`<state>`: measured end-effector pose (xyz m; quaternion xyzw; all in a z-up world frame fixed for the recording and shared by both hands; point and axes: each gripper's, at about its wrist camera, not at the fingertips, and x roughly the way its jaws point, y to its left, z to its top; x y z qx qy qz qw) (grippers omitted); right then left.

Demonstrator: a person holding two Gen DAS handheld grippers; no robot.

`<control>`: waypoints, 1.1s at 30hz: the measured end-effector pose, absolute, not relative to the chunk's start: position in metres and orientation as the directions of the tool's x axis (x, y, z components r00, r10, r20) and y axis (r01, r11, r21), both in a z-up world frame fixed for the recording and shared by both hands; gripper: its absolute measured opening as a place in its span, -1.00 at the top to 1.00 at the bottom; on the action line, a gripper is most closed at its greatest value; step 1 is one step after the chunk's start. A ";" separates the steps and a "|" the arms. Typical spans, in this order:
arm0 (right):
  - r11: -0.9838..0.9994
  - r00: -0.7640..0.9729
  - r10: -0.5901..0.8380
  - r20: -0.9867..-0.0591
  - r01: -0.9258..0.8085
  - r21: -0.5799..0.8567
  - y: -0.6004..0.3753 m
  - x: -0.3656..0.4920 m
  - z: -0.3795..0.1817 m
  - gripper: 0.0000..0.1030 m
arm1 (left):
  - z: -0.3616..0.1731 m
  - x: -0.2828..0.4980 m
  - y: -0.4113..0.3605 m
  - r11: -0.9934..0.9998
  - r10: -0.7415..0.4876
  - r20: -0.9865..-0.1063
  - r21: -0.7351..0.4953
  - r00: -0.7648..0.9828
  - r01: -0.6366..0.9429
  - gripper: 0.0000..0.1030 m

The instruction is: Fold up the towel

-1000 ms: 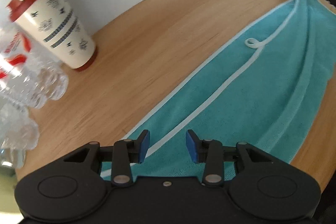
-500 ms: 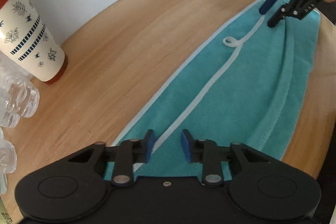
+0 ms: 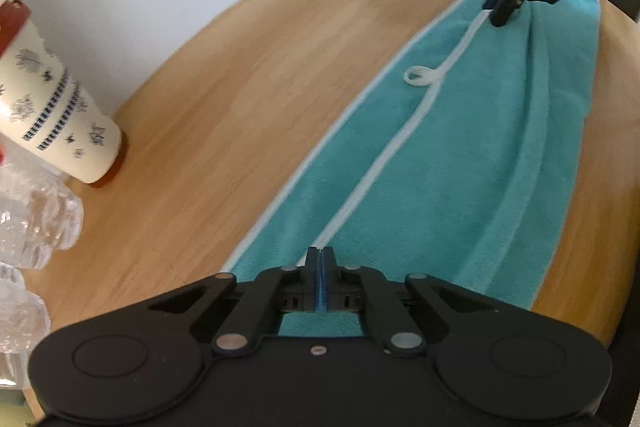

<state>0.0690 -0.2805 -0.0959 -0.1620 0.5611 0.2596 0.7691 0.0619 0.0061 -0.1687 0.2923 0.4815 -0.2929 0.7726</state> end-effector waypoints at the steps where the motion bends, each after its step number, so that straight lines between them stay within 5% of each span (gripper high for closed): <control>1: 0.823 0.246 0.224 -0.943 -0.566 0.048 -0.283 0.069 -0.092 0.85 | -0.166 0.064 0.008 0.671 -0.175 -0.910 0.168 0.375 0.722 0.98; 16: 0.898 0.347 0.168 -0.923 -0.439 -0.001 -0.273 0.087 -0.114 0.84 | -0.173 0.096 0.016 0.758 -0.084 -0.888 0.238 0.453 0.607 0.98; 24: 0.914 0.398 0.115 -0.910 -0.401 -0.060 -0.276 0.076 -0.114 0.52 | -0.176 0.102 0.021 0.792 -0.063 -0.886 0.236 0.460 0.563 0.91; 26: 0.922 0.410 0.117 -0.905 -0.383 -0.054 -0.282 0.075 -0.108 0.40 | -0.172 0.105 0.026 0.815 -0.049 -0.886 0.232 0.461 0.532 0.75; 28: 0.937 0.425 0.114 -0.898 -0.347 -0.046 -0.292 0.072 -0.098 0.38 | -0.166 0.109 0.033 0.842 -0.041 -0.884 0.221 0.466 0.493 0.39; 33: 0.965 0.403 0.138 -0.905 -0.260 0.032 -0.318 0.063 -0.090 0.38 | -0.152 0.102 0.055 0.873 0.012 -0.863 0.255 0.504 0.415 0.12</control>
